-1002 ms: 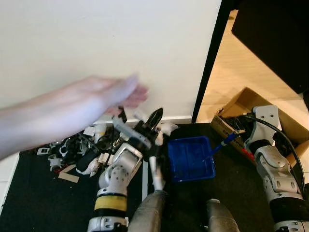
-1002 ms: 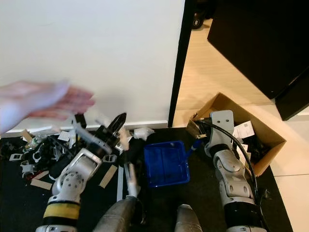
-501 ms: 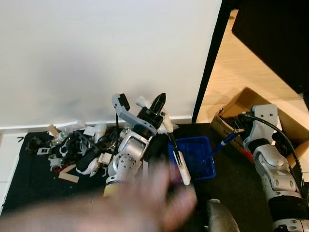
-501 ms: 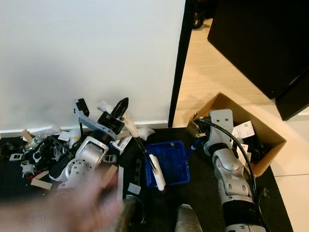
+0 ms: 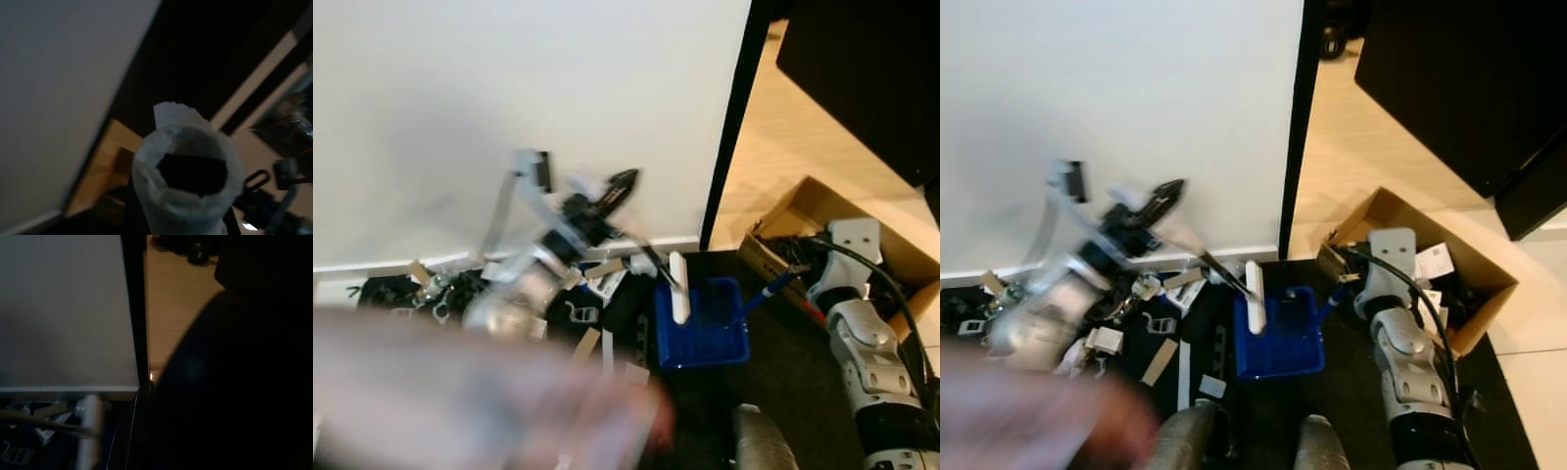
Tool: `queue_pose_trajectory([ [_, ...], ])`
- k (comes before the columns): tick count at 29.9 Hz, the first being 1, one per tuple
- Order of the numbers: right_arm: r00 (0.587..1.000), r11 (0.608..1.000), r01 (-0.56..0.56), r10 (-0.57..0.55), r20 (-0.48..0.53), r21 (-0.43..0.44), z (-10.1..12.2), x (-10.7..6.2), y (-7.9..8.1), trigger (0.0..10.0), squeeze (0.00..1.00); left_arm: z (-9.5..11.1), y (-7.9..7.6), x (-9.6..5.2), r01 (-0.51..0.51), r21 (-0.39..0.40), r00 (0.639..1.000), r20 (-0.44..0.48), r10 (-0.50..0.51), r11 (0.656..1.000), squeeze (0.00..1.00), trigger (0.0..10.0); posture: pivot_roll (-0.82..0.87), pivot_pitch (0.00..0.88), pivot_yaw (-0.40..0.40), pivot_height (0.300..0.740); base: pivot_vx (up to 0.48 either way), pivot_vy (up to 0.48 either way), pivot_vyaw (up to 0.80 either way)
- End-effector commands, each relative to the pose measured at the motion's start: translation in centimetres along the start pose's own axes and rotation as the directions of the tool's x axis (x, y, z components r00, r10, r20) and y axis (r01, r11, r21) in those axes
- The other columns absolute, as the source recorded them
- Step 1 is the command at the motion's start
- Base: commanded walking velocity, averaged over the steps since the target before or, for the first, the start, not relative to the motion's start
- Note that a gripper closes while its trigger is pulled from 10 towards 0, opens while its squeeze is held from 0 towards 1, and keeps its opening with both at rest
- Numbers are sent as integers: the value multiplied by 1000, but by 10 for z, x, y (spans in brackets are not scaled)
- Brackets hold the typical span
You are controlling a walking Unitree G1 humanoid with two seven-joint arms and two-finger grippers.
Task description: Sweep floor
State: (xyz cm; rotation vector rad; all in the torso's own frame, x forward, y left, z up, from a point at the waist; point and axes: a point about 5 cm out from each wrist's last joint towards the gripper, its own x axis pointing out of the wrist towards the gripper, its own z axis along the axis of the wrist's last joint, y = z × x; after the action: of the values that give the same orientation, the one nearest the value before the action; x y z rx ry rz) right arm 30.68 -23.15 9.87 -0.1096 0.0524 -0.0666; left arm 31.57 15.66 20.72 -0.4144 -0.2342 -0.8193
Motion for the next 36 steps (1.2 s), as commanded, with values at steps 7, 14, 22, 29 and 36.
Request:
queue_pose_trajectory([
  [7, 980, 998, 39, -27, -195, 59, -57, -20, 3, 10000, 0, -24, 27, -27, -123, 78, 979, -153, 134, 989, 0, 10000, 89, 181, 203, 740, 0, 0, 0],
  [14, 968, 995, -97, 96, -233, 6, -55, -9, 7, 10000, 0, -58, 41, -46, -264, 149, 910, -290, 298, 953, 0, 10000, 85, 165, 198, 740, 0, 0, 0],
  [22, 960, 987, -149, 129, -250, -63, -42, 6, 4, 10000, 0, -64, 48, -61, -293, 212, 889, -298, 347, 932, 0, 10000, 82, 170, 167, 740, 0, 0, 0],
  [29, 952, 974, -189, 151, -267, -125, -29, 23, 12, 10000, 0, -82, 48, -64, -228, 204, 903, -321, 285, 952, 0, 10000, 60, 197, 125, 740, 0, 0, 0],
  [36, 937, 967, -222, 176, -302, -126, -23, 32, 26, 10000, 0, -104, 42, -47, -223, 26, 930, -295, 221, 974, 0, 10000, 4, 221, 120, 740, 0, 0, 0],
])
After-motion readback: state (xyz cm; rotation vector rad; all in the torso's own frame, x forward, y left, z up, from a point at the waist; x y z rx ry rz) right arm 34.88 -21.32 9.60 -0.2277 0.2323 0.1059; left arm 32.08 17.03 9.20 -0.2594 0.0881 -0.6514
